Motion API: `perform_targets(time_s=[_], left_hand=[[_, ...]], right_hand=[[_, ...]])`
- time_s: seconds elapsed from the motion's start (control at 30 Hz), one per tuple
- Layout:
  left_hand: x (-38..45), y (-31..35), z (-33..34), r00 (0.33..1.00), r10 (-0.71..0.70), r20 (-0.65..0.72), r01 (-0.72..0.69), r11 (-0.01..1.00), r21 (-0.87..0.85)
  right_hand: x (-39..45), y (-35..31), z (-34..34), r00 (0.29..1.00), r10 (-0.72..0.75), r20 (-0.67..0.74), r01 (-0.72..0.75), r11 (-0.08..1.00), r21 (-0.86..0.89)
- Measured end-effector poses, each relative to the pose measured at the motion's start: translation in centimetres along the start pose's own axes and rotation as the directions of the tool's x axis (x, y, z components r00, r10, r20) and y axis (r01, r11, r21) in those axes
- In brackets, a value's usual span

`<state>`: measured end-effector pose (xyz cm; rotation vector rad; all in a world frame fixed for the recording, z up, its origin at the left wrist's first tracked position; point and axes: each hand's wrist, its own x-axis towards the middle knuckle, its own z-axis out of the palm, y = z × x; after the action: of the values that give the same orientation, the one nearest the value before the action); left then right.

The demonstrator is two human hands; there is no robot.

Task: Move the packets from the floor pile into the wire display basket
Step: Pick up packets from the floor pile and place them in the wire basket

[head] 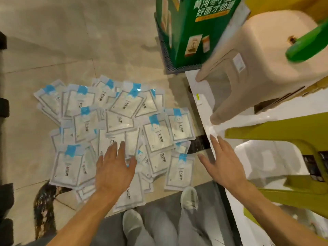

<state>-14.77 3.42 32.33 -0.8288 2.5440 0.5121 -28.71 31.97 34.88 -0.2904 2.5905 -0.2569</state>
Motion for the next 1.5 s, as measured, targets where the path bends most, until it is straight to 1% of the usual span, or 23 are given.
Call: perform_targets(time_s=[0.1,0.2,0.37,0.47,0.57,0.6,0.67,0.73,0.77,0.83,0.87,0.93,0.97,1.0,1.03,1.07,1.1,1.13,1.23,1.3,1.33,1.4,1.5], left_hand=[[6.9,0.7,7.8,1.0,0.013,-0.008,-0.013,1.0,0.006],[13.6,1.0,15.4,1.0,0.001,-0.012,0.0,1.0,0.023],[22.3,0.1,26.7,0.998,0.001,-0.059,0.002,0.999,0.054],[26.5,-0.8,31.5,0.99,-0.025,-0.14,0.03,0.999,0.036],[29.3,-2.0,34.6,0.957,-0.02,-0.29,0.028,0.999,0.024],[29.8,-2.3,35.3,0.942,-0.008,-0.334,0.019,0.999,0.03],[30.1,-2.6,36.0,0.917,0.021,-0.399,-0.005,0.999,0.039],[30.1,-2.8,36.3,0.905,0.037,-0.423,-0.03,0.999,0.025],[30.2,-2.8,36.3,0.898,0.042,-0.439,-0.041,0.999,0.011],[30.3,-3.0,36.3,0.883,0.045,-0.467,-0.076,0.996,-0.048],[30.2,-3.1,36.2,0.878,0.041,-0.477,-0.099,0.99,-0.097],[30.0,-3.2,35.6,0.884,0.013,-0.467,-0.131,0.966,-0.221],[30.1,-3.3,35.1,0.895,-0.005,-0.445,-0.139,0.947,-0.29],[30.1,-3.4,34.6,0.909,-0.02,-0.416,-0.139,0.928,-0.347],[30.0,-3.5,34.0,0.922,-0.03,-0.386,-0.139,0.905,-0.403],[30.0,-3.7,33.4,0.929,-0.031,-0.37,-0.154,0.875,-0.46],[29.7,-3.8,32.8,0.929,-0.028,-0.369,-0.181,0.836,-0.519],[29.3,-3.8,32.1,0.93,-0.046,-0.365,-0.196,0.777,-0.598],[27.4,-3.3,29.8,0.952,-0.128,-0.277,-0.165,0.546,-0.821],[26.1,-3.4,28.4,0.971,-0.158,-0.179,-0.106,0.386,-0.916],[25.4,-3.5,27.6,0.977,-0.161,-0.14,-0.08,0.334,-0.939],[23.8,-3.9,25.7,0.982,-0.164,-0.093,-0.043,0.285,-0.958],[20.6,-4.4,22.7,0.982,-0.186,-0.023,0.021,0.233,-0.972]], right_hand=[[7.9,2.8,6.5,0.998,-0.043,-0.045,0.042,0.999,-0.015],[15.2,5.4,13.3,0.998,-0.043,-0.042,0.042,0.999,-0.016],[25.3,8.5,23.4,0.996,-0.083,-0.039,0.085,0.995,0.055],[30.5,10.2,27.9,0.998,-0.039,-0.048,0.045,0.987,0.151],[35.0,11.5,30.8,0.994,0.088,-0.071,-0.063,0.953,0.295],[36.5,11.9,31.5,0.989,0.123,-0.076,-0.094,0.945,0.313],[38.6,12.0,32.5,0.98,0.196,-0.034,-0.182,0.952,0.248],[39.9,12.1,33.7,0.97,0.241,-0.015,-0.236,0.958,0.163],[40.1,11.9,34.1,0.967,0.251,-0.04,-0.241,0.955,0.175],[40.3,11.8,34.8,0.955,0.265,-0.132,-0.219,0.932,0.289],[40.3,11.7,34.8,0.948,0.28,-0.149,-0.217,0.916,0.336],[40.2,11.6,34.3,0.938,0.325,-0.122,-0.263,0.895,0.359],[40.0,11.4,33.7,0.931,0.354,-0.093,-0.298,0.88,0.371],[40.0,11.5,33.3,0.92,0.386,-0.062,-0.326,0.844,0.425],[39.8,11.6,32.7,0.915,0.402,-0.028,-0.328,0.785,0.526],[39.4,11.8,32.3,0.915,0.404,0.013,-0.318,0.701,0.639],[38.9,11.9,31.8,0.914,0.402,0.054,-0.315,0.621,0.717],[38.3,11.9,31.2,0.915,0.397,0.069,-0.309,0.581,0.753],[36.2,12.0,28.9,0.933,0.342,0.115,-0.293,0.535,0.792],[34.8,11.9,27.2,0.953,0.25,0.172,-0.283,0.519,0.807],[34.1,11.7,26.4,0.959,0.207,0.196,-0.276,0.514,0.812],[32.3,11.0,24.4,0.968,0.152,0.198,-0.249,0.511,0.823],[29.1,9.5,20.7,0.977,0.117,0.178,-0.213,0.5,0.84]])
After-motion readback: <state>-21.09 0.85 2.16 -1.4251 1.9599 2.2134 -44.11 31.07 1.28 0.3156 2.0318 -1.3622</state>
